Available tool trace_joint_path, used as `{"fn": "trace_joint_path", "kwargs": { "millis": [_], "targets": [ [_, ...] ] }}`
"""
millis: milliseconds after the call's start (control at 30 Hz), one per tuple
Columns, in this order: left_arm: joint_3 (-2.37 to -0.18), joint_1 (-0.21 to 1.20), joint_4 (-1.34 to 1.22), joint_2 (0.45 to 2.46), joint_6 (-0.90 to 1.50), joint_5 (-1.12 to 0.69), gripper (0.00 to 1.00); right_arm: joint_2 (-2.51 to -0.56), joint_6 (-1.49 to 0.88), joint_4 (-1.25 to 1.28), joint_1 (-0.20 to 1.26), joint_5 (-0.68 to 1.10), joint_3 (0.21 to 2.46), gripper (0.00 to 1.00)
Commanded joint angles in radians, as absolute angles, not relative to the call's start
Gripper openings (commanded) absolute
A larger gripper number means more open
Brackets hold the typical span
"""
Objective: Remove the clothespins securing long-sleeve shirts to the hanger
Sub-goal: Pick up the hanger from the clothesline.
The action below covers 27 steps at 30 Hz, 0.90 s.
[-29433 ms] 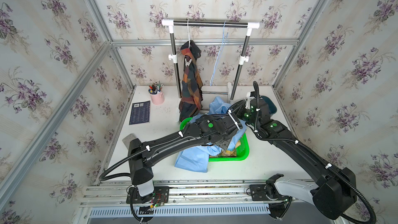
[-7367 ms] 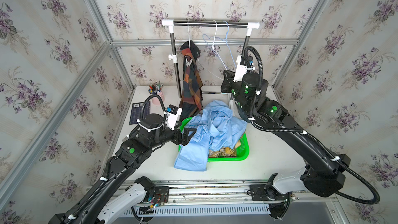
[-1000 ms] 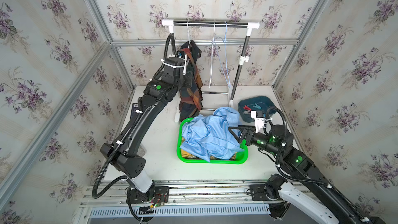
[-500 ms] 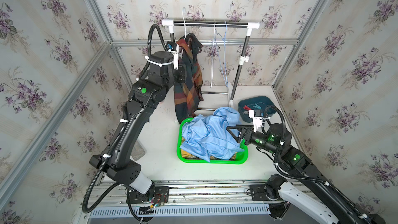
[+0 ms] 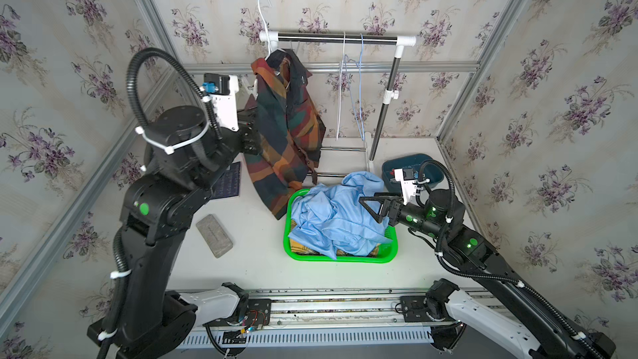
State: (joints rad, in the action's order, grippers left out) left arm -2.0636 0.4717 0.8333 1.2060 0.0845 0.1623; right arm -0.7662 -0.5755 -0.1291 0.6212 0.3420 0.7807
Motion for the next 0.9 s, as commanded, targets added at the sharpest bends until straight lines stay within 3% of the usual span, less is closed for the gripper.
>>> {"fn": "trace_joint_path", "kwargs": {
  "millis": [0,267,500,867],
  "targets": [
    [-2.083,0.472,0.856,1.151,0.090,0.044,0.00,-0.763,-0.520,-0.111,0.617,0.361,0.806,1.00],
    [-2.294,0.492,0.898,1.155,0.115,-0.033,0.00,-0.759,-0.505,-0.173,0.605,0.304,0.858,1.00],
    [-2.511,0.501,0.814,1.297,0.182,-0.155,0.00,-0.727,-0.549,-0.152,0.603,0.300,0.793,1.00],
    [-2.591,0.511,0.542,1.466,0.470,-0.332,0.00,-0.703,-0.562,-0.142,0.571,0.276,0.728,1.00]
  ]
}}
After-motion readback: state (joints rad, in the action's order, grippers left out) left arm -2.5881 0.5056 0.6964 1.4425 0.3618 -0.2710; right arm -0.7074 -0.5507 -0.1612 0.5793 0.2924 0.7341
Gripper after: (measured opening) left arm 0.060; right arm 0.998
